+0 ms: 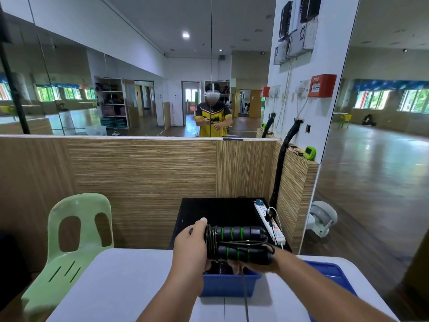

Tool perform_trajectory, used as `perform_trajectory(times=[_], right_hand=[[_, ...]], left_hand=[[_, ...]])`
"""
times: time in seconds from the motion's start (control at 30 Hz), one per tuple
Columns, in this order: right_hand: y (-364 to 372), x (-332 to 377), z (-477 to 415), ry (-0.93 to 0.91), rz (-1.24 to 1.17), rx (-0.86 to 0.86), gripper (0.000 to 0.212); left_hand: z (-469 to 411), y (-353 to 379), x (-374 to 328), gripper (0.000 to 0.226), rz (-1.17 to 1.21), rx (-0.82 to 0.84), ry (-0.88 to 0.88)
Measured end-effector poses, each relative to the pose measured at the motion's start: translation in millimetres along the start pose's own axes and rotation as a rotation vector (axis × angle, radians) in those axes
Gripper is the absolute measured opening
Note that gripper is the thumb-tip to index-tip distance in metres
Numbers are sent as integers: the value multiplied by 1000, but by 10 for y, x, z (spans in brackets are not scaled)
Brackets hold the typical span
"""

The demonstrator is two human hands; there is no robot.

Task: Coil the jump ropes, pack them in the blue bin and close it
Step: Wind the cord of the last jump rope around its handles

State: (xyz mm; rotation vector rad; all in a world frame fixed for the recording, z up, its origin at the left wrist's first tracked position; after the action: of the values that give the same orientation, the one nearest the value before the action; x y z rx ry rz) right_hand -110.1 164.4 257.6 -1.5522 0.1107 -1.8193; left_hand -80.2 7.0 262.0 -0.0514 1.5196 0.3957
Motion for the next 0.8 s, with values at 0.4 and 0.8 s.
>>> perform_trajectory(times=[0.4, 0.8], right_hand=[[-563, 876, -136, -69, 484, 68, 46], [-639, 1022, -53, 34, 667, -130, 19]], left_hand=[[-75, -69, -146, 37, -207, 19, 160], [18, -10, -186, 32, -217, -37, 319]])
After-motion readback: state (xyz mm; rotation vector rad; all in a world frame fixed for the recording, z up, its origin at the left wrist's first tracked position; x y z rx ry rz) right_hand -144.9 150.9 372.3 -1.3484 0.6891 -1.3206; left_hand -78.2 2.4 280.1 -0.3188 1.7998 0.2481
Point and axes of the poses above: each hand's wrist, its own z-axis away from the middle knuckle, its own y-axis out of the palm, x = y × z, the point moved 4 cm from there along -z, towards the middle knuckle, and after that the axes turned 5 degrees about y, right-handed, at the moved point
